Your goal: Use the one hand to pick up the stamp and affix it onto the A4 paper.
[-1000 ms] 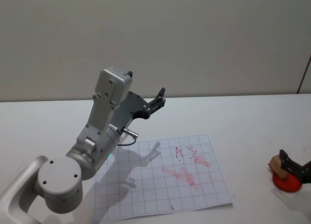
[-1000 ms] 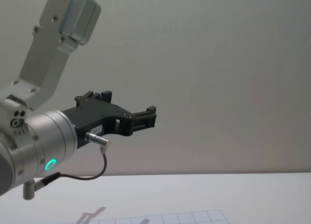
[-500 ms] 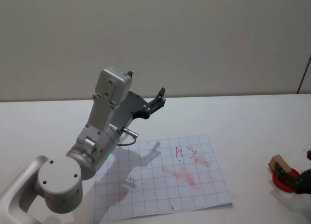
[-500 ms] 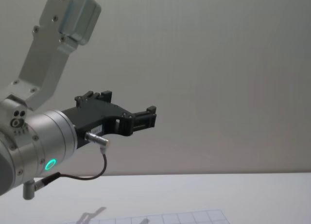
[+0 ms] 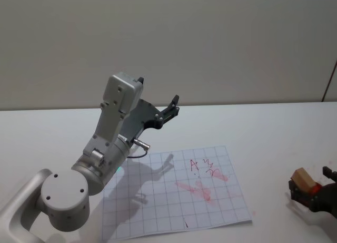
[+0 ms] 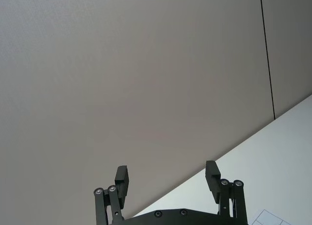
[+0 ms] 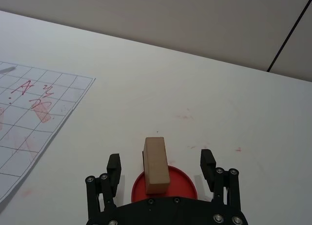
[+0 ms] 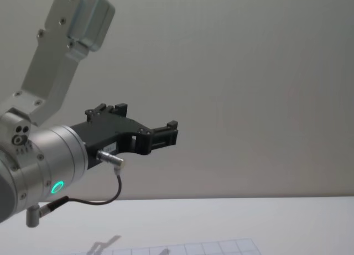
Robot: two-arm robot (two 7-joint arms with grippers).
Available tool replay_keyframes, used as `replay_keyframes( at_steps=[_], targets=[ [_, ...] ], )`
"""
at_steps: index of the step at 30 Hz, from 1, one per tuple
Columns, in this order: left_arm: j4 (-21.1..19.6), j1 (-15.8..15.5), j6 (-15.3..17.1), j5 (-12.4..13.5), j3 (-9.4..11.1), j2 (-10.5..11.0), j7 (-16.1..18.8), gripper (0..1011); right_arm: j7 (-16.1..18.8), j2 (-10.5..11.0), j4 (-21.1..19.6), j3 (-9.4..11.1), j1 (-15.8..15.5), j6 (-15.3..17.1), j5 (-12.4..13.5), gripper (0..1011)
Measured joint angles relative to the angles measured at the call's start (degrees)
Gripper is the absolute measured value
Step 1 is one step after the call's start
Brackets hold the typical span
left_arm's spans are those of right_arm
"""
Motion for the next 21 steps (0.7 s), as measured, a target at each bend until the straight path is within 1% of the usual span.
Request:
replay_keyframes(
  at_steps=[3,5,6,7,8,9,11,12,13,14,15,17,19,20,21],
  targets=[
    [0.0,0.0,0.0,0.0,0.0,0.0,0.0,1001,0.3,-0.3,0.4,-0.1,0.4,0.2,-0.4,998],
    [0.0,0.0,0.0,0.0,0.0,0.0,0.0,1001,0.5,-0.5,0.7,-0.3,0.7,0.4,-0.7,951],
    [0.0,0.0,0.0,0.0,0.0,0.0,0.0,1001,0.5,-0.5,0.8,-0.3,0.8,0.4,-0.7,911],
    [0.0,0.0,0.0,0.0,0.0,0.0,0.0,1001,0.6,-0.6,0.9,-0.3,0.8,0.4,-0.8,911],
    [0.0,0.0,0.0,0.0,0.0,0.0,0.0,1001,0.7,-0.6,1.0,-0.3,1.0,0.5,-0.9,865],
    [0.0,0.0,0.0,0.0,0.0,0.0,0.0,1001,0.7,-0.6,1.0,-0.3,1.0,0.5,-0.9,865],
    [0.0,0.0,0.0,0.0,0.0,0.0,0.0,1001,0.8,-0.8,1.3,-0.4,1.2,0.6,-1.1,781],
    [0.0,0.0,0.0,0.0,0.0,0.0,0.0,1001,0.9,-0.8,1.3,-0.5,1.2,0.6,-1.1,781],
    [0.0,0.0,0.0,0.0,0.0,0.0,0.0,1001,0.9,-0.8,1.4,-0.5,1.3,0.7,-1.2,743],
    [0.0,0.0,0.0,0.0,0.0,0.0,0.0,1001,0.9,-0.9,1.4,-0.5,1.3,0.7,-1.2,729],
    [0.0,0.0,0.0,0.0,0.0,0.0,0.0,1001,0.9,-0.9,1.5,-0.5,1.4,0.7,-1.2,675],
    [0.0,0.0,0.0,0.0,0.0,0.0,0.0,1001,1.0,-1.0,1.6,-0.5,1.5,0.8,-1.3,624],
    [0.0,0.0,0.0,0.0,0.0,0.0,0.0,1001,1.0,-1.0,1.7,-0.5,1.5,0.8,-1.4,545],
    [0.0,0.0,0.0,0.0,0.0,0.0,0.0,1001,1.1,-1.0,1.7,-0.6,1.6,0.8,-1.4,534],
    [0.0,0.0,0.0,0.0,0.0,0.0,0.0,1001,1.1,-1.0,1.7,-0.6,1.6,0.8,-1.5,485]
  ],
)
